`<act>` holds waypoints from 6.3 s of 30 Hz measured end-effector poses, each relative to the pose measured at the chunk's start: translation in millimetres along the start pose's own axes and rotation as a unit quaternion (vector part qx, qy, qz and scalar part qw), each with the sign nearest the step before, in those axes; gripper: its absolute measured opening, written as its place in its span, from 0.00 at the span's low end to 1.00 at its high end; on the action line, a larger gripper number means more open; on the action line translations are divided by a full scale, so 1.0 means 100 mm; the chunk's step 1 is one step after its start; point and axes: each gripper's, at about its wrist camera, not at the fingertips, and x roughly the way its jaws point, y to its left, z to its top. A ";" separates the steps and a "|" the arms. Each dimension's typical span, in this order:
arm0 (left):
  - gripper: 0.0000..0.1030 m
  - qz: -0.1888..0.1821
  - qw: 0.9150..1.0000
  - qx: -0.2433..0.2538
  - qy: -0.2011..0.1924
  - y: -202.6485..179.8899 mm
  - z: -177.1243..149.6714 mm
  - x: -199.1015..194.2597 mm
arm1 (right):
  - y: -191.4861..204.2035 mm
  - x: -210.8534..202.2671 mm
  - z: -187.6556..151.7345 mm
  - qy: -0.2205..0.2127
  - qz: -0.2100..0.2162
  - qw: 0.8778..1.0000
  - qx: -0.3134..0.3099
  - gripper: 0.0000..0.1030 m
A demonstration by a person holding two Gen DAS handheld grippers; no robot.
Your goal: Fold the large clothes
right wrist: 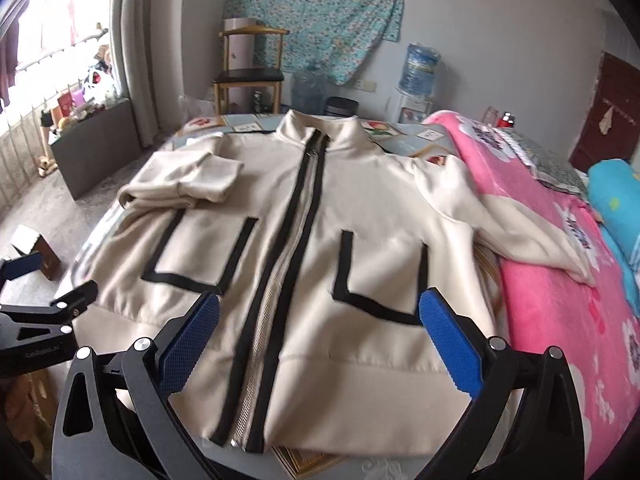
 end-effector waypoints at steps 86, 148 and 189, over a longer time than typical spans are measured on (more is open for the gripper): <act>0.94 -0.004 0.993 0.087 0.083 -0.71 1.53 2.22 | -1.41 2.01 0.89 0.174 0.009 0.984 0.035 0.41; 0.94 -0.078 0.989 0.085 0.089 -0.61 1.47 2.21 | -4.48 0.32 -0.40 0.010 -0.094 0.874 0.476 0.56; 0.94 -0.118 0.988 0.087 0.057 -0.43 1.34 1.98 | -1.44 0.62 2.03 -0.094 0.185 0.960 0.187 0.08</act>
